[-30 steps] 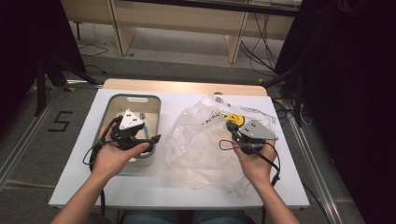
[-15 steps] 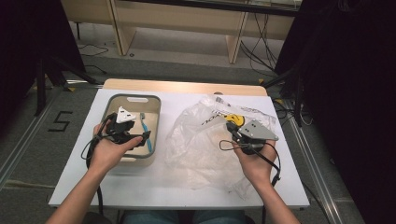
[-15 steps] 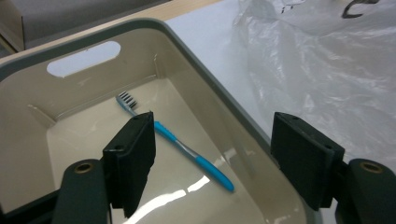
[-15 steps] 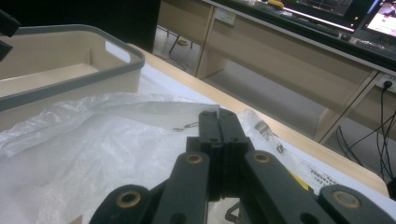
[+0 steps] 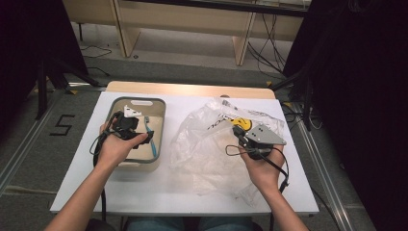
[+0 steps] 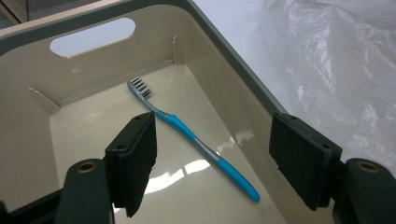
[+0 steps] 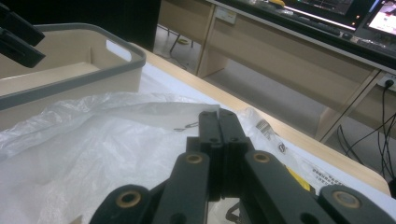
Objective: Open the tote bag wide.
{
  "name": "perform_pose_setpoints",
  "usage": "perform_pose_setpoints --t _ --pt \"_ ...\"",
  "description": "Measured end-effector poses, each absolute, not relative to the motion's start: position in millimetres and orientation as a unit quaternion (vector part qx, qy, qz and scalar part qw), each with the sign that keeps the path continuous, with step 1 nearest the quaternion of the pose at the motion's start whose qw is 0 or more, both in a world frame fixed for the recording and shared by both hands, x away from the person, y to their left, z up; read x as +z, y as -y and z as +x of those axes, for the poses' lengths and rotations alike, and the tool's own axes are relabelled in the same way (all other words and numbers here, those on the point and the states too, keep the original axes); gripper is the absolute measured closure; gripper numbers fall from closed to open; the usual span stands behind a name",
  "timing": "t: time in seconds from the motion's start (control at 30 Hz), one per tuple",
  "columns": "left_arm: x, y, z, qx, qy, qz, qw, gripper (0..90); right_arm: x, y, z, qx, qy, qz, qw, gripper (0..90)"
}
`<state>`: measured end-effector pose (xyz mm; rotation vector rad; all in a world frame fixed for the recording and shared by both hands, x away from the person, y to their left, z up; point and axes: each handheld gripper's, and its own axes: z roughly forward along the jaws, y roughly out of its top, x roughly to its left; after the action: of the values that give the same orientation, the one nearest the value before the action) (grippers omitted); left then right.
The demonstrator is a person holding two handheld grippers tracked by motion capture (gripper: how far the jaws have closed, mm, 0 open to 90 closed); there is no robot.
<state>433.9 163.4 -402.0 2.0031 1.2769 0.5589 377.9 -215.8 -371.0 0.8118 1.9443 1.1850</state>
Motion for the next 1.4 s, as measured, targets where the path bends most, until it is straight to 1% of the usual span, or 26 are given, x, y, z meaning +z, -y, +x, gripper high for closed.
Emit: perform_pose_setpoints --t 0.1,0.5,1.03,1.4 --pt "-403.1 -161.9 441.5 0.214 -0.495 0.774 0.331 32.2 -371.0 215.8 377.9 0.458 -0.753 0.313 0.353 90.0" --pt "-406.5 -161.9 455.3 0.207 -0.508 0.772 0.321 32.1 -371.6 215.1 377.4 0.456 -0.754 0.313 0.353 90.0" --pt "-406.0 -170.3 463.3 0.207 -0.522 0.762 0.321 32.2 -372.8 215.1 379.0 0.456 -0.755 0.318 0.349 90.0" --pt "-408.5 -168.1 467.5 0.204 -0.522 0.767 0.312 32.1 -372.9 216.0 379.6 0.455 -0.755 0.319 0.349 90.0"
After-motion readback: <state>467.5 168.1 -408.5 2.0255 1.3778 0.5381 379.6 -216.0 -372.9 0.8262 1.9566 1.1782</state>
